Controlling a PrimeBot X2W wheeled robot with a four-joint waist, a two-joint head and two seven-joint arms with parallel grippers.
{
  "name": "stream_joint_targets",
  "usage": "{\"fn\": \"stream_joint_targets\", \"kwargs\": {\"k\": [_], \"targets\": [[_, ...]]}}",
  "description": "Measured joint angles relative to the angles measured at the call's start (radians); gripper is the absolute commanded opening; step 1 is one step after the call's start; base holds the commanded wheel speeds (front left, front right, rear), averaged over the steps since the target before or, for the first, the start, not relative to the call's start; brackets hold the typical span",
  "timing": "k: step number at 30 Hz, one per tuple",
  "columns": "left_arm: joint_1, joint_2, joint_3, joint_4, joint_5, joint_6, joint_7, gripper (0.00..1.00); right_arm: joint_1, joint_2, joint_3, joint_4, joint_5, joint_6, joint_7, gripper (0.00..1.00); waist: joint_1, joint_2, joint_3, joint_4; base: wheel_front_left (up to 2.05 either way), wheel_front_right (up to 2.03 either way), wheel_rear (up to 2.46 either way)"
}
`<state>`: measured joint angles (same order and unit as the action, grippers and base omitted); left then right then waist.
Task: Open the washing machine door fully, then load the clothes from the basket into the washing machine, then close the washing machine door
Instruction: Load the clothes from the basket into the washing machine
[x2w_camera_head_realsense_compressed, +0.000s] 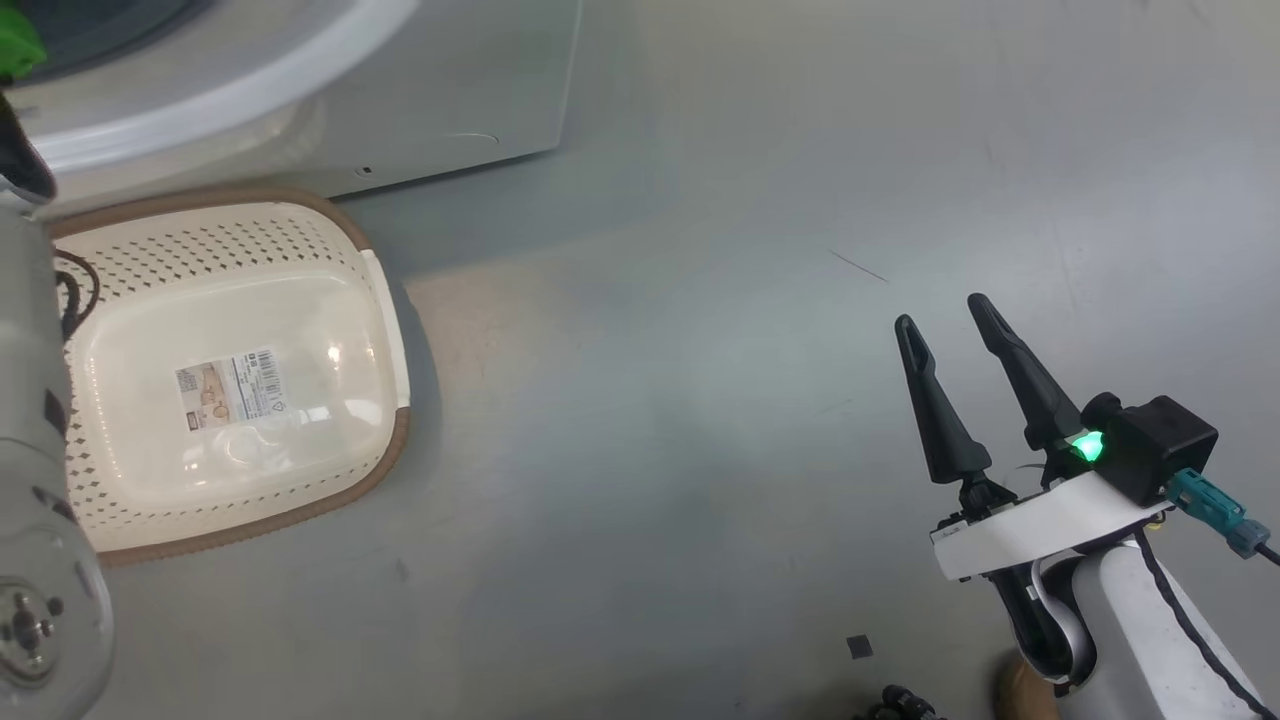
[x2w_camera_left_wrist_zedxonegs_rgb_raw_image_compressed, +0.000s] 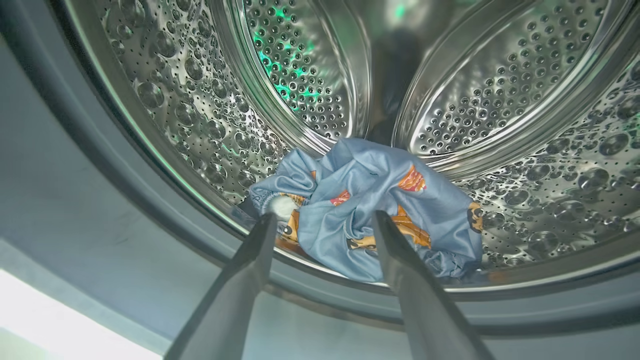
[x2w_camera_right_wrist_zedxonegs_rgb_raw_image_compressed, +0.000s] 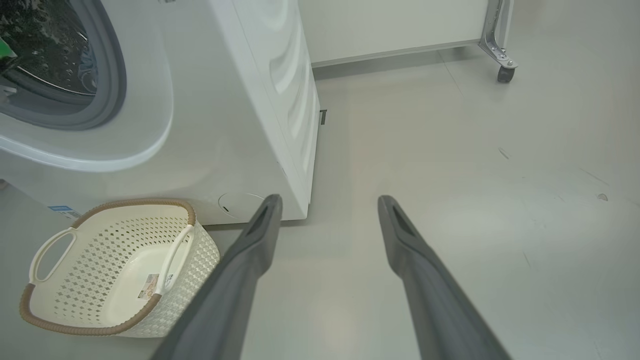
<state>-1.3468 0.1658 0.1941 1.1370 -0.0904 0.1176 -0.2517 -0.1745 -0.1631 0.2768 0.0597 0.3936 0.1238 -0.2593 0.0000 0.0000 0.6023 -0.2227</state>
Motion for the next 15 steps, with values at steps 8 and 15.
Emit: {"fn": "stream_joint_targets", "kwargs": {"k": [8, 15], "targets": [[0.078, -0.046, -0.009, -0.007, -0.004, 0.000, -0.004, 1.00, 0.000, -0.010, -0.009, 0.009, -0.006, 0.000, 0.000, 1.00, 0.0000, 0.0000, -0.061, 0.048, 0.00, 0.00, 0.00], [0.168, -0.085, -0.011, -0.046, -0.015, 0.000, -0.004, 1.00, -0.001, -0.009, -0.008, 0.013, -0.006, 0.000, 0.000, 1.00, 0.0000, 0.0000, -0.121, 0.081, 0.00, 0.00, 0.00]]}}
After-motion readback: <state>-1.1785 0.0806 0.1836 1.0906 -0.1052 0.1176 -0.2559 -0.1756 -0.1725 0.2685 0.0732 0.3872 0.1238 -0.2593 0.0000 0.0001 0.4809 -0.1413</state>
